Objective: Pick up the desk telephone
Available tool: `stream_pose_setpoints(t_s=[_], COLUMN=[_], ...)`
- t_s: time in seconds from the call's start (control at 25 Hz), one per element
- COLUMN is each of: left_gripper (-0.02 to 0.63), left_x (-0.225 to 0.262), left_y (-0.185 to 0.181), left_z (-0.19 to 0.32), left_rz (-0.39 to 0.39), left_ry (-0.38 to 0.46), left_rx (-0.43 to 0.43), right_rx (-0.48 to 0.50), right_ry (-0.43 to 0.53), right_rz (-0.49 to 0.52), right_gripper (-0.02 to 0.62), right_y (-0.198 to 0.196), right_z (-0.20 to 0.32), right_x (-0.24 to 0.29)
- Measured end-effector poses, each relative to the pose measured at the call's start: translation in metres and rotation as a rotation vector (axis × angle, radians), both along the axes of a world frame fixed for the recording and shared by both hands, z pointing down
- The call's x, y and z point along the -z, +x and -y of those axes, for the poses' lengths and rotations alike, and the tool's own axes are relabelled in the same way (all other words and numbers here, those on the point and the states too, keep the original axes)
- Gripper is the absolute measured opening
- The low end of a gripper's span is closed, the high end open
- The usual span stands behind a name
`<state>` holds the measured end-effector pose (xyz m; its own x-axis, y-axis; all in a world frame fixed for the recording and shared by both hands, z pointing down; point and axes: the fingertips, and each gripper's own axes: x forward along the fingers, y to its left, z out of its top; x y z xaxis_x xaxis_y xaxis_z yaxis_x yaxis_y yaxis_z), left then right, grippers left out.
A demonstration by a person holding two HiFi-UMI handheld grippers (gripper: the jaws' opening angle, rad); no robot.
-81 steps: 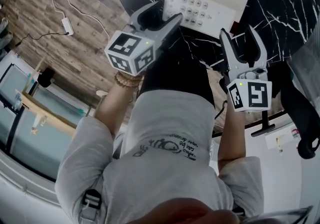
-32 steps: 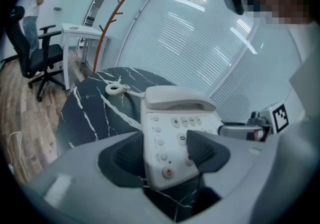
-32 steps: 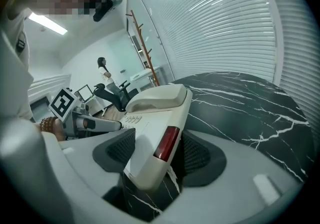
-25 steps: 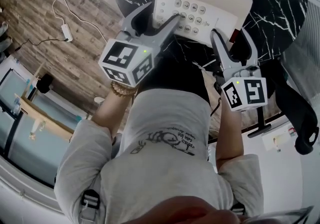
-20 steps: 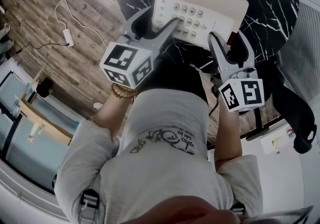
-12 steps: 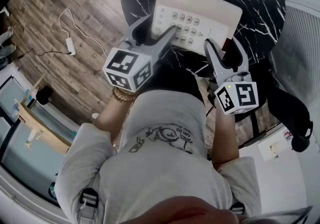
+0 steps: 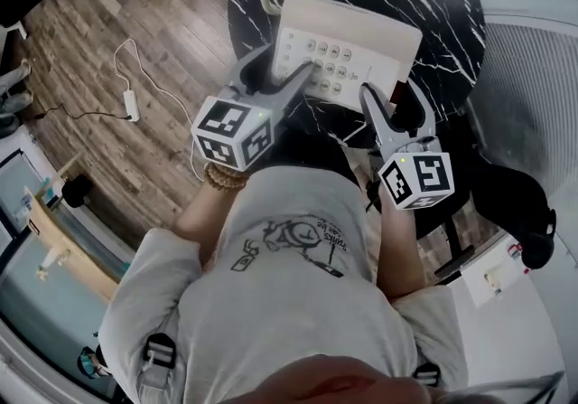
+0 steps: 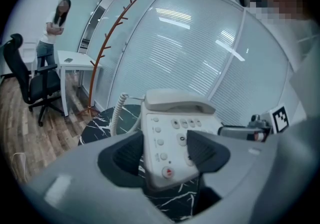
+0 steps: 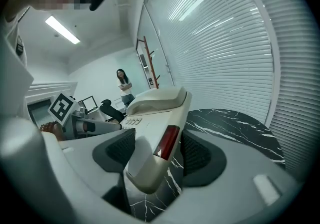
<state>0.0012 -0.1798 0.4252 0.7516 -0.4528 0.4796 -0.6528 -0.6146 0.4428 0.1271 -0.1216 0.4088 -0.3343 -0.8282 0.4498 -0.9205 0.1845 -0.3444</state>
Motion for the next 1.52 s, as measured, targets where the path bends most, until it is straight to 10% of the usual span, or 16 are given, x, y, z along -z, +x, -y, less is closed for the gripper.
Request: stream_pose_setpoints(t_s=[1.52], left_gripper=[0.273], left_x=[0.188], left_y=[-0.004], left_z=[-0.031], left_rz=[-0.115], left_ry=[0.226], left_rx=[0.041], right_rx=[-0.022], right_ry=[0.261], right_rz=[-0.064], right_gripper=[0.293], right_y=[-0.004], right_z=[-0.030], right_x=[0.187])
